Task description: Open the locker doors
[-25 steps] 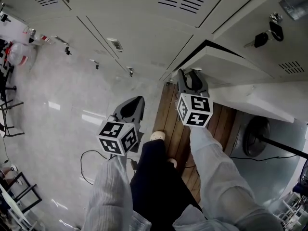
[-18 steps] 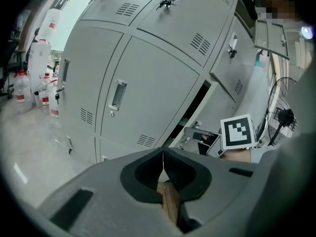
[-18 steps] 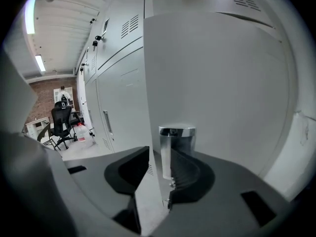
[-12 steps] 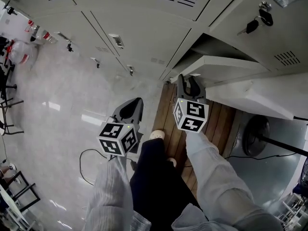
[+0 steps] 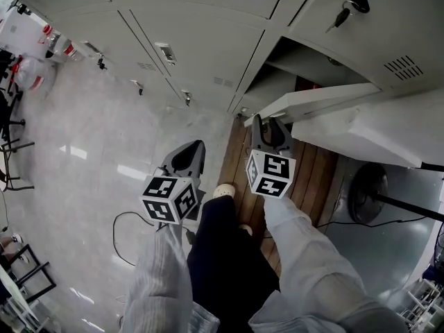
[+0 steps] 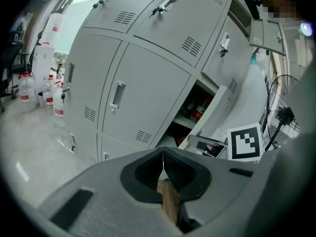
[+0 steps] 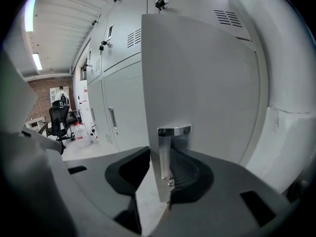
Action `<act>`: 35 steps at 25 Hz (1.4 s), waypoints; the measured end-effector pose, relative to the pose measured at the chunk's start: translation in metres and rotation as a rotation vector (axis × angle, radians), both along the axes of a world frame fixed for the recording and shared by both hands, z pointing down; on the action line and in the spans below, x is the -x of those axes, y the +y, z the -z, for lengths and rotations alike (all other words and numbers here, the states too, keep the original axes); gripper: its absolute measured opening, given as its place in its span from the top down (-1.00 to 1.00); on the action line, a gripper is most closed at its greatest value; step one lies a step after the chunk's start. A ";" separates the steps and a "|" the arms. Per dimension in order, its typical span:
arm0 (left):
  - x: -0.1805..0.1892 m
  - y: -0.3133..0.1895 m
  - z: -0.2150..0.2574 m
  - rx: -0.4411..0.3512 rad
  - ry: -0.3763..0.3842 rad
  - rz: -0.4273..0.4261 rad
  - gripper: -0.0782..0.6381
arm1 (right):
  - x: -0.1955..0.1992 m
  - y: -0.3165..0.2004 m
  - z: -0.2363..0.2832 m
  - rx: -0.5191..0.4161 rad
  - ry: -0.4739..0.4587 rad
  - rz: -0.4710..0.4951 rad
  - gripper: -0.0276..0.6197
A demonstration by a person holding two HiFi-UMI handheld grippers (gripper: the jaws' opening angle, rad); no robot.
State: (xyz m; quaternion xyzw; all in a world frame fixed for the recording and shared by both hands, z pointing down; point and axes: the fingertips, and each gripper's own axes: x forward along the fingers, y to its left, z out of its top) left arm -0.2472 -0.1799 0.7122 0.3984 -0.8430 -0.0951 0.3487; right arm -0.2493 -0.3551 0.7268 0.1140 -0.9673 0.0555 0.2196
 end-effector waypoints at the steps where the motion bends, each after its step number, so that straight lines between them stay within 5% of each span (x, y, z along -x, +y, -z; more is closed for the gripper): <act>1: -0.003 -0.001 0.001 0.000 0.000 0.000 0.76 | -0.004 0.001 0.000 0.000 0.002 0.003 0.54; 35: -0.123 -0.008 0.028 -0.026 -0.034 -0.017 0.76 | -0.146 -0.025 -0.003 -0.019 0.028 -0.026 0.48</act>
